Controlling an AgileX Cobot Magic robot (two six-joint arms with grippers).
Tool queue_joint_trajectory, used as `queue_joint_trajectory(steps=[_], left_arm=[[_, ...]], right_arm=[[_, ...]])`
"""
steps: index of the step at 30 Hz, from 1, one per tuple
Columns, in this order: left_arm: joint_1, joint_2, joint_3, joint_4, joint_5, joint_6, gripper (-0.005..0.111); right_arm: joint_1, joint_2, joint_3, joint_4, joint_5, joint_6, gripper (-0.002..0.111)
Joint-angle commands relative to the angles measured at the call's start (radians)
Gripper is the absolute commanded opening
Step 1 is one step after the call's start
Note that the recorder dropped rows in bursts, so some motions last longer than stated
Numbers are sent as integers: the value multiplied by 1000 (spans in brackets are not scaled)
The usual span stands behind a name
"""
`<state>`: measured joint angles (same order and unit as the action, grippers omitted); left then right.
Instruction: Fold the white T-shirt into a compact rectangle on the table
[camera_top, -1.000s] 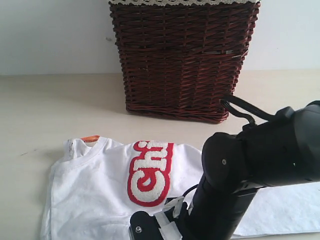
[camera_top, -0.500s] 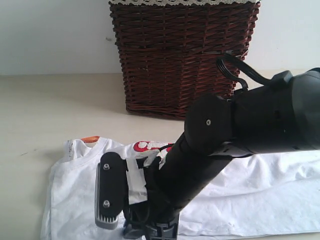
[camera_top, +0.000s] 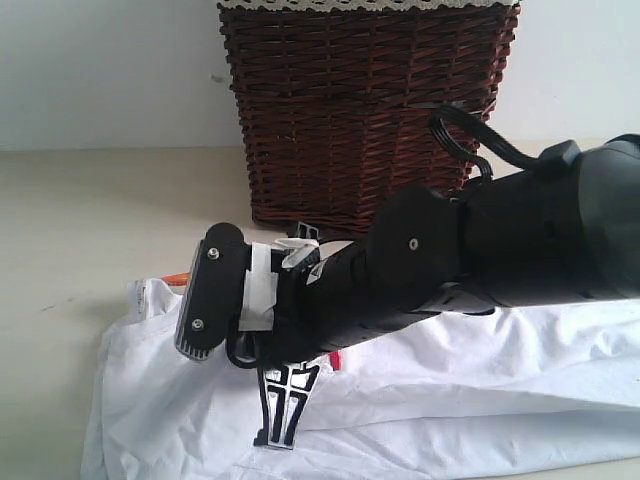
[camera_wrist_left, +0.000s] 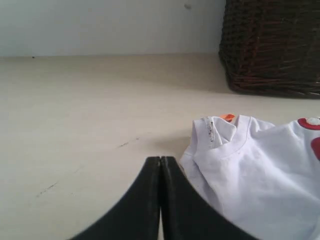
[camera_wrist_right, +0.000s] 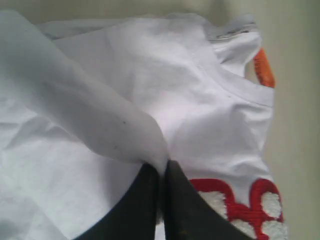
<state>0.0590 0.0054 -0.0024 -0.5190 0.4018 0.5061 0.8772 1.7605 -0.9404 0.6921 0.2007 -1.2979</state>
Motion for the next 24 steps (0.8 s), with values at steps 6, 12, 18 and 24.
queue_joint_trajectory(steps=[6,12,18,24], left_arm=[[3,-5,2,4,-8,-5,0],[3,-5,2,4,-8,-5,0],[3,-5,2,4,-8,-5,0],[3,-5,2,4,-8,-5,0]], right_arm=[[-5,70,-7,51,-278,2,0],[-23,70,-34,69,-331,5,0],[-70,70,-44,98,-254,28,13],[-77,70,-44,98,-25,36,44]])
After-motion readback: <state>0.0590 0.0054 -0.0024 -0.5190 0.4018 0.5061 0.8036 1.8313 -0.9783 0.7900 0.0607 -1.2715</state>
